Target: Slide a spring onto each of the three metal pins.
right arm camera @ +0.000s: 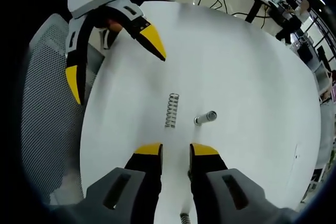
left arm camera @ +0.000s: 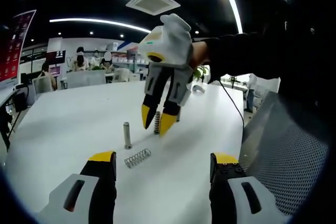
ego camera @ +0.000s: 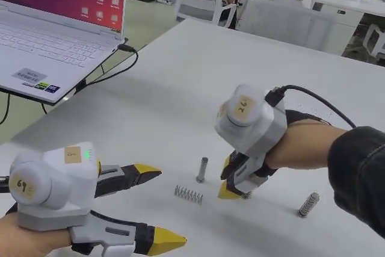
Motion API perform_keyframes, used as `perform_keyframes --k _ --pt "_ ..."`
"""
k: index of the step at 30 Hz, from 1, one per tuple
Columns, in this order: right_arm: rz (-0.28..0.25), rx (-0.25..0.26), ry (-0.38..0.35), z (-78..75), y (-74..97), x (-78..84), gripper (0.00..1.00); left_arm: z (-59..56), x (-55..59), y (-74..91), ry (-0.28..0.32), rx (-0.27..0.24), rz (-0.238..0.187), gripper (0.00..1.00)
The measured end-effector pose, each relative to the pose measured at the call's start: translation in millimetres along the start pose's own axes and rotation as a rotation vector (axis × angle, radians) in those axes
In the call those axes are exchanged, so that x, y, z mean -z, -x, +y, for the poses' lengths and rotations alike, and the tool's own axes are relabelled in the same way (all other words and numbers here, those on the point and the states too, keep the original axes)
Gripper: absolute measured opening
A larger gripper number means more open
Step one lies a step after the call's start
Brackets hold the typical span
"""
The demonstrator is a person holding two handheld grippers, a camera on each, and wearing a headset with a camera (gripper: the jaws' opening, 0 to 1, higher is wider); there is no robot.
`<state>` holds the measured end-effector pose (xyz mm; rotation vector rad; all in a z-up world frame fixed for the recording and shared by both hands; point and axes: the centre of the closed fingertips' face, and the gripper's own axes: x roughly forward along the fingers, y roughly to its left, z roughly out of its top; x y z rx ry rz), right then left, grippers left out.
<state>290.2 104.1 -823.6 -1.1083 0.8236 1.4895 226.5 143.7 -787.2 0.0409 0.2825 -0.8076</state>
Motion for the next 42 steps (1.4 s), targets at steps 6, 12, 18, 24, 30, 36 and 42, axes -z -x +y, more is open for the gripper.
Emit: perform_keyframes --k 6,12,18,24,30,36,42 --pt "-0.004 -0.010 0.013 7.5 -8.0 -10.4 0.16 -0.2 1.2 2.1 0.000 -0.002 0.000 0.69" --pt "-0.001 -0.013 0.014 7.4 -17.5 -15.6 0.15 0.9 2.0 3.8 0.002 -0.006 -0.002 0.68" --pt "0.013 -0.014 0.003 6.2 -27.1 -15.0 0.14 1.4 3.3 5.6 0.005 -0.007 -0.002 0.68" --pt "0.009 -0.018 -0.017 5.1 -34.8 -18.0 0.12 3.4 4.2 7.3 0.006 -0.008 0.001 0.68" --pt "0.022 -0.025 -0.025 6.0 -42.8 -16.3 0.11 4.8 5.4 9.0 0.008 -0.010 0.002 0.68" --pt "0.036 -0.015 -0.014 4.6 -48.4 -14.5 0.10 5.2 7.2 9.9 0.013 -0.012 0.003 0.68" --pt "0.041 -0.014 -0.001 5.9 -48.1 -15.2 0.08 5.5 7.3 10.1 0.011 -0.014 0.005 0.67"
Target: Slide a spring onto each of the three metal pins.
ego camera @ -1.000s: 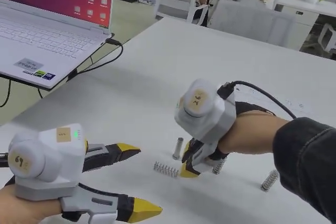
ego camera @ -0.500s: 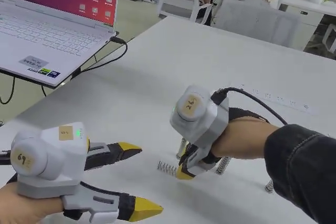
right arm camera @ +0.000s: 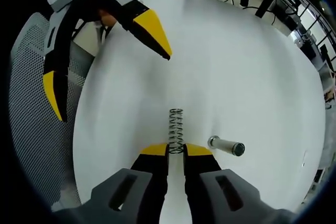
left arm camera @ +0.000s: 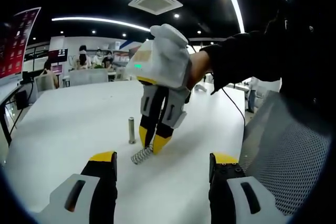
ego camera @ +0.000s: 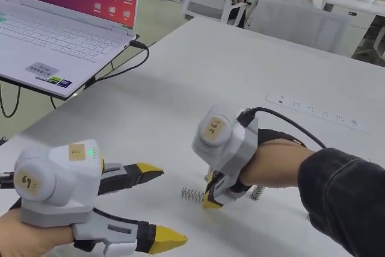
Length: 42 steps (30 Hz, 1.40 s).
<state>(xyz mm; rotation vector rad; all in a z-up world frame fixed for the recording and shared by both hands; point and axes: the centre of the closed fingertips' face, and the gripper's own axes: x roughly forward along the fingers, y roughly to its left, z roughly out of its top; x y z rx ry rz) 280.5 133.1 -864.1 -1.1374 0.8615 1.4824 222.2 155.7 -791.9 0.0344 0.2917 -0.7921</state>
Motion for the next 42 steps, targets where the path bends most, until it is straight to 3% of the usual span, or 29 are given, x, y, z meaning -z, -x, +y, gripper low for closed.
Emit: perform_keyframes --k 11,22,31,42 --pt "-0.014 -0.003 0.018 7.7 11.9 -1.1 0.08 -0.9 -0.5 -0.8 -0.003 0.000 0.007 0.67" --pt "-0.031 -0.037 0.040 24.7 43.8 5.3 0.08 -5.9 -8.9 -6.2 -0.026 0.024 0.008 0.63" --pt "-0.038 -0.047 0.099 41.6 69.3 3.9 0.08 -15.9 -18.8 -13.9 -0.062 0.076 0.007 0.53" --pt "-0.044 -0.036 0.165 51.6 88.3 0.6 0.08 -27.6 -29.2 -17.9 -0.110 0.137 0.001 0.32"
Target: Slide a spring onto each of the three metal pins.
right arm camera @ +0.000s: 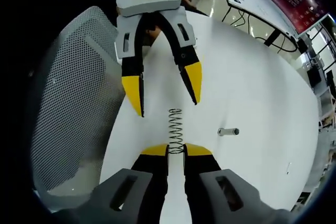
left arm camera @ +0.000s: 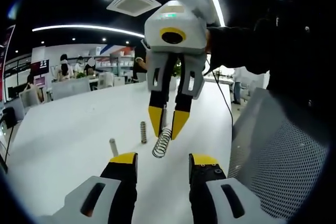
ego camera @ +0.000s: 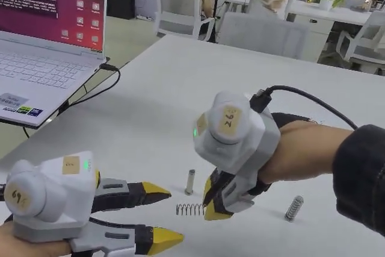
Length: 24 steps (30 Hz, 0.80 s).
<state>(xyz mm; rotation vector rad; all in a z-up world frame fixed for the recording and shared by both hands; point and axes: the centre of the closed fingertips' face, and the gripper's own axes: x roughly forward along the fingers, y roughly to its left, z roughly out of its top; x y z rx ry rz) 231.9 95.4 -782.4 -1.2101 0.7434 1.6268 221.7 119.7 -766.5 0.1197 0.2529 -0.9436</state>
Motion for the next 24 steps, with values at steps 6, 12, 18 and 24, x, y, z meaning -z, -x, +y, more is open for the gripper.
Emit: perform_keyframes --k 6,12,18,24 --pt "0.008 -0.001 0.020 4.2 3.9 1.4 0.08 -5.7 -4.2 -2.9 -0.015 0.028 -0.006 0.23" --pt "0.010 0.000 0.053 6.4 7.4 0.3 0.08 -8.9 -7.5 -4.8 -0.030 0.048 -0.010 0.15" --pt "0.015 -0.004 0.069 8.2 7.4 0.3 0.08 -11.6 -9.9 -7.0 -0.037 0.058 -0.014 0.10" --pt "0.017 -0.005 0.076 9.4 7.4 0.7 0.08 -12.9 -10.1 -8.9 -0.043 0.062 -0.013 0.06"
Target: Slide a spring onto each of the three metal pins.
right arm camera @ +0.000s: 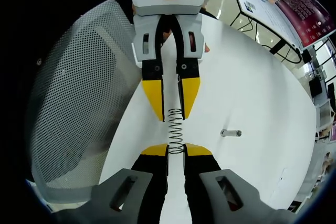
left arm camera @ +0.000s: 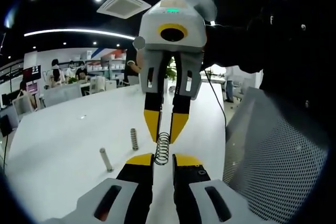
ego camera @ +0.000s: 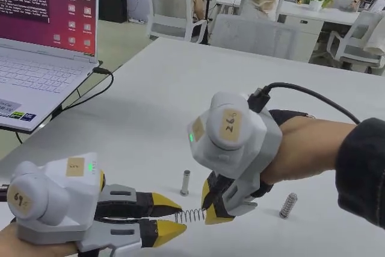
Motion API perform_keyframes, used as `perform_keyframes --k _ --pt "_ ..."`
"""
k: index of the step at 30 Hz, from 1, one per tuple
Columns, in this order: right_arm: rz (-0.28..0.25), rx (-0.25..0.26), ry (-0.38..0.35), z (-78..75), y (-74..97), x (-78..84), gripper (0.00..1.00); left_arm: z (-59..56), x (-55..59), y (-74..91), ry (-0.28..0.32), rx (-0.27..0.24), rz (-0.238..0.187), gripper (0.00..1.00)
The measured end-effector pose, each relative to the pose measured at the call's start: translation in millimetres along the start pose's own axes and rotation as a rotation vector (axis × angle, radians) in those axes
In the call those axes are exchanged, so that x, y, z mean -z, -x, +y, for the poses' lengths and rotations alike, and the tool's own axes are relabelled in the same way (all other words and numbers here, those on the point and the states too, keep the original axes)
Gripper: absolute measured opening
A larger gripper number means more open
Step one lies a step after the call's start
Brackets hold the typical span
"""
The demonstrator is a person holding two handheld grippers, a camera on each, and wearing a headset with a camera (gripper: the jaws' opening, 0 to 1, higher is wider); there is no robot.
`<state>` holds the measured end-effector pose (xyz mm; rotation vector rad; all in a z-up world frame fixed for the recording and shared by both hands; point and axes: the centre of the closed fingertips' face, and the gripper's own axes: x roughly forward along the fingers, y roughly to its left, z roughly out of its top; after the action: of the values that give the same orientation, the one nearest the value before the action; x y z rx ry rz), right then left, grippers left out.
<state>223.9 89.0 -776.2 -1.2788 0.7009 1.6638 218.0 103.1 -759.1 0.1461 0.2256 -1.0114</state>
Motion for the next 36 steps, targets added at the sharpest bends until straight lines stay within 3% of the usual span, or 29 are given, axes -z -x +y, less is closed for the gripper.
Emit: perform_keyframes --k 13,27,36 --pt "-0.002 0.006 0.023 -0.8 0.0 1.5 0.08 0.5 -1.0 -1.2 -0.001 0.001 0.000 0.03" --pt "-0.009 -0.011 -0.003 3.9 -5.2 5.4 0.10 -4.9 -4.1 -2.7 0.014 0.024 0.001 0.02" --pt "-0.016 -0.025 -0.020 4.9 -12.4 7.8 0.11 -8.0 -14.7 -0.7 0.013 0.030 -0.025 0.02"
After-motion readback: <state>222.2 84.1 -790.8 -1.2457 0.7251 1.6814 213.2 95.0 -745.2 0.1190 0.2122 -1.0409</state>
